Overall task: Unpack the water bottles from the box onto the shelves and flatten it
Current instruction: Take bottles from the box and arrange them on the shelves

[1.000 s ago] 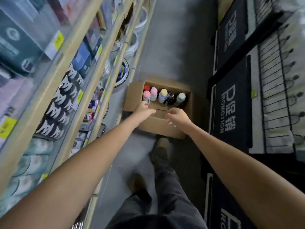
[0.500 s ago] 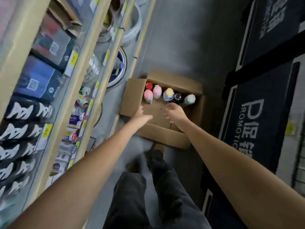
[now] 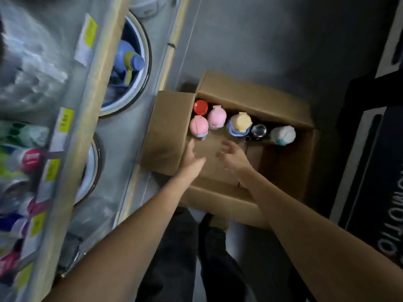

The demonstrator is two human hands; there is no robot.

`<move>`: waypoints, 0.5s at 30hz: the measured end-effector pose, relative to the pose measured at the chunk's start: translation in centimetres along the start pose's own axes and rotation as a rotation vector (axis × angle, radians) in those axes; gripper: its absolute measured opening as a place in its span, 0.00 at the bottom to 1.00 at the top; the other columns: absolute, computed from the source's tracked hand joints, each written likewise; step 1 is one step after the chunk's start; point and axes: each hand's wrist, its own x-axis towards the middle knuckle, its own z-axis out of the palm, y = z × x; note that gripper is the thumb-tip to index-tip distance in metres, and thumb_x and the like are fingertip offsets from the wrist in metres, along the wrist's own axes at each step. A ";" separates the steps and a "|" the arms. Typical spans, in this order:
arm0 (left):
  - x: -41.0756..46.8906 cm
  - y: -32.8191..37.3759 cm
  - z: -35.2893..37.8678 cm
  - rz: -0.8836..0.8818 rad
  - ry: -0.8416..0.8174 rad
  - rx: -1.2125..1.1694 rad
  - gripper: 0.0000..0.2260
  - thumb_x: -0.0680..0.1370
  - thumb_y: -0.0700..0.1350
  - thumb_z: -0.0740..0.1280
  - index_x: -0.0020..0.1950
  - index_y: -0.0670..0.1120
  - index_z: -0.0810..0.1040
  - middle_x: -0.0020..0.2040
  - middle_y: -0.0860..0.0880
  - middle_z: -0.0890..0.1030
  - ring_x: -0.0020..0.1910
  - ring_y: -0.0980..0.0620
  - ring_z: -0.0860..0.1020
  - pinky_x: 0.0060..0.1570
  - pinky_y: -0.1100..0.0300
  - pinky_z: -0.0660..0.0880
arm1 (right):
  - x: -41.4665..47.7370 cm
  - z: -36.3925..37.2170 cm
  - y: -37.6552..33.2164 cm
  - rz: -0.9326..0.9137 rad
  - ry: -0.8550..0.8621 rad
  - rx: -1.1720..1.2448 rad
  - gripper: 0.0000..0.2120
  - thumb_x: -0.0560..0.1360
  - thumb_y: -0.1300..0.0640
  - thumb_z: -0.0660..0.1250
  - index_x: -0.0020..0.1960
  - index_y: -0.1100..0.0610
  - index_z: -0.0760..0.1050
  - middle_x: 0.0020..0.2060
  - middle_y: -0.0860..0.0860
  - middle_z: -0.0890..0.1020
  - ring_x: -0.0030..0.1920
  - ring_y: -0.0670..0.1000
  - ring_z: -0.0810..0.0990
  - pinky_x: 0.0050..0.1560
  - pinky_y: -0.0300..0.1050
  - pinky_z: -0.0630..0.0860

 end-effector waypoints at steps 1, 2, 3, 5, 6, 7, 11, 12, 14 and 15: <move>2.0 -1.0 0.2 0.010 0.008 -0.020 0.32 0.76 0.32 0.62 0.77 0.47 0.55 0.74 0.46 0.65 0.69 0.51 0.67 0.59 0.63 0.67 | 1.9 0.7 0.6 -0.004 -0.004 -0.010 0.24 0.75 0.60 0.65 0.70 0.55 0.66 0.49 0.52 0.77 0.46 0.51 0.76 0.38 0.39 0.71; 4.1 -1.9 0.5 0.019 0.015 -0.026 0.31 0.77 0.32 0.62 0.77 0.47 0.56 0.74 0.47 0.65 0.68 0.54 0.67 0.58 0.63 0.66 | 3.9 1.3 1.2 -0.011 -0.001 -0.019 0.25 0.75 0.61 0.65 0.71 0.56 0.65 0.48 0.52 0.77 0.45 0.51 0.76 0.39 0.39 0.71; 6.4 -3.2 0.9 0.025 0.013 -0.028 0.31 0.77 0.33 0.62 0.77 0.48 0.56 0.73 0.47 0.65 0.66 0.56 0.67 0.57 0.64 0.65 | 6.2 2.0 2.1 -0.014 0.001 -0.021 0.25 0.75 0.62 0.65 0.71 0.57 0.65 0.46 0.52 0.77 0.43 0.50 0.75 0.38 0.39 0.70; 9.5 -4.6 1.5 0.025 0.006 -0.020 0.31 0.76 0.34 0.62 0.77 0.49 0.55 0.74 0.48 0.63 0.66 0.56 0.67 0.60 0.63 0.66 | 9.4 2.8 3.2 -0.025 0.004 -0.028 0.26 0.75 0.64 0.64 0.72 0.58 0.64 0.42 0.51 0.75 0.37 0.47 0.73 0.36 0.37 0.69; 11.0 -5.3 1.9 0.018 0.004 -0.009 0.32 0.76 0.34 0.62 0.77 0.49 0.54 0.75 0.48 0.62 0.67 0.55 0.66 0.63 0.61 0.66 | 11.1 3.1 3.7 -0.023 0.002 -0.027 0.26 0.75 0.64 0.64 0.72 0.58 0.63 0.42 0.51 0.75 0.37 0.47 0.73 0.36 0.37 0.68; 12.5 -5.9 2.2 0.016 0.007 0.001 0.34 0.75 0.35 0.63 0.77 0.50 0.54 0.75 0.48 0.62 0.69 0.54 0.66 0.68 0.57 0.65 | 12.7 3.4 4.2 -0.022 -0.002 -0.021 0.27 0.75 0.65 0.64 0.73 0.58 0.63 0.46 0.52 0.75 0.39 0.48 0.73 0.37 0.37 0.69; 18.0 -7.4 3.5 0.038 0.079 0.029 0.39 0.65 0.45 0.64 0.76 0.52 0.56 0.73 0.48 0.67 0.70 0.48 0.68 0.68 0.48 0.67 | 18.0 4.6 6.0 -0.071 0.012 -0.028 0.30 0.74 0.65 0.66 0.74 0.56 0.62 0.60 0.55 0.73 0.56 0.49 0.72 0.53 0.39 0.68; 19.1 -7.8 3.8 0.070 0.110 0.025 0.39 0.64 0.45 0.65 0.75 0.50 0.57 0.73 0.48 0.67 0.71 0.48 0.67 0.69 0.48 0.66 | 19.0 5.0 6.4 -0.088 0.016 -0.039 0.30 0.74 0.64 0.67 0.74 0.56 0.62 0.61 0.54 0.73 0.57 0.49 0.72 0.54 0.38 0.68; 21.1 -8.7 4.5 0.125 0.173 -0.001 0.39 0.67 0.43 0.70 0.75 0.47 0.56 0.73 0.46 0.66 0.72 0.47 0.66 0.71 0.48 0.64 | 20.7 6.0 7.2 -0.131 0.005 -0.040 0.33 0.73 0.64 0.68 0.75 0.55 0.60 0.61 0.51 0.72 0.58 0.46 0.70 0.56 0.36 0.67; 21.8 -9.1 4.8 0.146 0.195 -0.031 0.39 0.68 0.41 0.71 0.75 0.46 0.55 0.73 0.45 0.66 0.72 0.47 0.65 0.71 0.47 0.63 | 21.4 6.6 7.6 -0.178 -0.008 -0.021 0.34 0.73 0.66 0.68 0.75 0.55 0.59 0.60 0.49 0.72 0.58 0.45 0.70 0.56 0.34 0.68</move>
